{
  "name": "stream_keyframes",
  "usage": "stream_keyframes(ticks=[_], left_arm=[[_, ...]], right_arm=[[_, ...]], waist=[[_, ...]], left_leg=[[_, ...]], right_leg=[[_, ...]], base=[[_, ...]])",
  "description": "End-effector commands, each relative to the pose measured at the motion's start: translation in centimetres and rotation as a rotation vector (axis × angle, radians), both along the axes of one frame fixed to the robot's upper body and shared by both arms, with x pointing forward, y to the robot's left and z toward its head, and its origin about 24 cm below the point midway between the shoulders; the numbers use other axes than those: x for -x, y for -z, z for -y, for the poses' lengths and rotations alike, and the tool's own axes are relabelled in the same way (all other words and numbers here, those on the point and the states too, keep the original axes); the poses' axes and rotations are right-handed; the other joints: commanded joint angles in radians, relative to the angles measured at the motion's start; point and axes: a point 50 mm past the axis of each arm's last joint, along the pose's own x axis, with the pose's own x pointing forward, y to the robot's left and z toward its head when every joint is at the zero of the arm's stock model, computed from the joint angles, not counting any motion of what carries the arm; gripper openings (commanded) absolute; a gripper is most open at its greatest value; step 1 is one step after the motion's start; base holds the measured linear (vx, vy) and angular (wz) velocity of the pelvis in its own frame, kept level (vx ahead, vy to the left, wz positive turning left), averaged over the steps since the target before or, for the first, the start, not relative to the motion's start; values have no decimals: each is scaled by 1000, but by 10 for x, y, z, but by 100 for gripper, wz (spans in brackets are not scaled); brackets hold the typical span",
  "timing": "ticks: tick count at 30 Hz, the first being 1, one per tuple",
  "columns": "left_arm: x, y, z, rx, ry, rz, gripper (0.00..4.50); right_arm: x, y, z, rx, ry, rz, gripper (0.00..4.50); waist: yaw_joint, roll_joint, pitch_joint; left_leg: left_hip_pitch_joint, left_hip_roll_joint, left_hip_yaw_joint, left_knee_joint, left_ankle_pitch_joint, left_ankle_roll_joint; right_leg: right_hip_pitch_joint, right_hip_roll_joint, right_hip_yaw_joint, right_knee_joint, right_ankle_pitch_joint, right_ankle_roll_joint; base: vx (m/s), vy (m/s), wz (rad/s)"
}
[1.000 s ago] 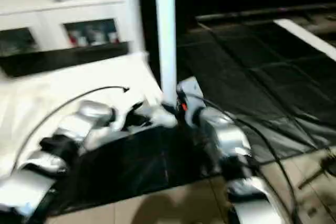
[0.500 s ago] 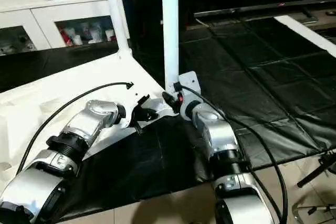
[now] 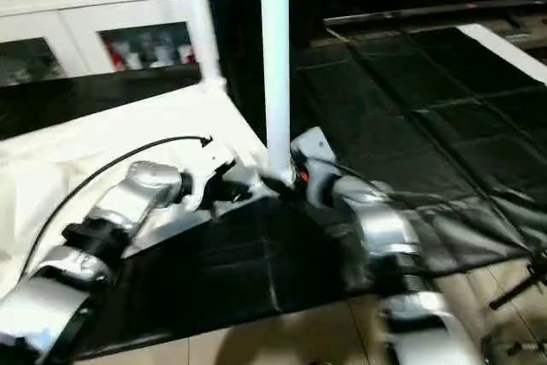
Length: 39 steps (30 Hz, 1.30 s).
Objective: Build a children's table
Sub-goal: Rotate leg to tighten
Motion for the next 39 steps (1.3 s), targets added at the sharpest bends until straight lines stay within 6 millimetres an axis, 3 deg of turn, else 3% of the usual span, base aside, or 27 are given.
stream_keyframes(ticks=[1,3,6,11,15,17,18,20,27,39], left_arm=[[4,-5,-2,-4,107,12,0],[7,-4,-2,-10,153,8,0],[11,-3,-3,-20,209,-3,0],[19,-3,-6,-61,369,-17,0],[23,-4,-7,-74,448,-38,0],[23,-4,-8,-104,474,-30,0],[23,-5,-8,-117,495,-29,0],[25,-5,-8,-120,514,-34,0],[29,-6,-8,-125,563,-40,0],[34,-5,-4,-131,609,-49,0]], right_arm=[[4,-9,3,-34,-112,11,424],[6,-13,8,-48,-162,10,424],[9,-19,14,-59,-237,5,424],[16,-24,20,-42,-426,-19,424],[17,-26,19,-41,-507,-31,424],[16,-26,17,-28,-548,-46,408],[14,-25,15,-13,-574,-53,395],[13,-23,13,2,-596,-61,380],[13,-22,6,-12,-664,-96,324],[13,-17,0,-47,-701,-124,210]], waist=[[7,-7,-69],[14,-9,-75],[27,-11,-72],[52,-18,-71],[57,-19,-68],[63,-20,-66],[67,-26,-66],[72,-25,-66],[76,-26,-71],[79,-17,-71]], left_leg=[[-15,14,12,-59,-92,131],[-18,15,11,-55,-74,146],[-16,17,14,-54,-73,152],[-13,21,15,-56,-82,141],[-16,21,15,-57,-100,130],[-14,20,17,-57,-122,114],[-11,21,17,-58,-129,107],[-10,21,18,-59,-135,97],[-17,22,16,-56,-89,110],[-17,22,16,-54,-91,107]], right_leg=[[75,-40,52,-45,-210,-200],[77,-41,51,-37,-172,-213],[73,-42,50,-39,-186,-221],[68,-43,54,-39,-222,-211],[66,-45,54,-40,-262,-201],[63,-46,55,-45,-315,-186],[60,-46,55,-45,-337,-179],[59,-48,55,-47,-358,-171],[62,-46,57,-35,-279,-190],[62,-43,55,-35,-270,-193]], base=[[0,0,0],[0,0,0],[0,0,0],[0,0,0],[0,0,0],[0,0,0],[0,0,0],[0,0,0],[0,0,0],[0,0,0]])
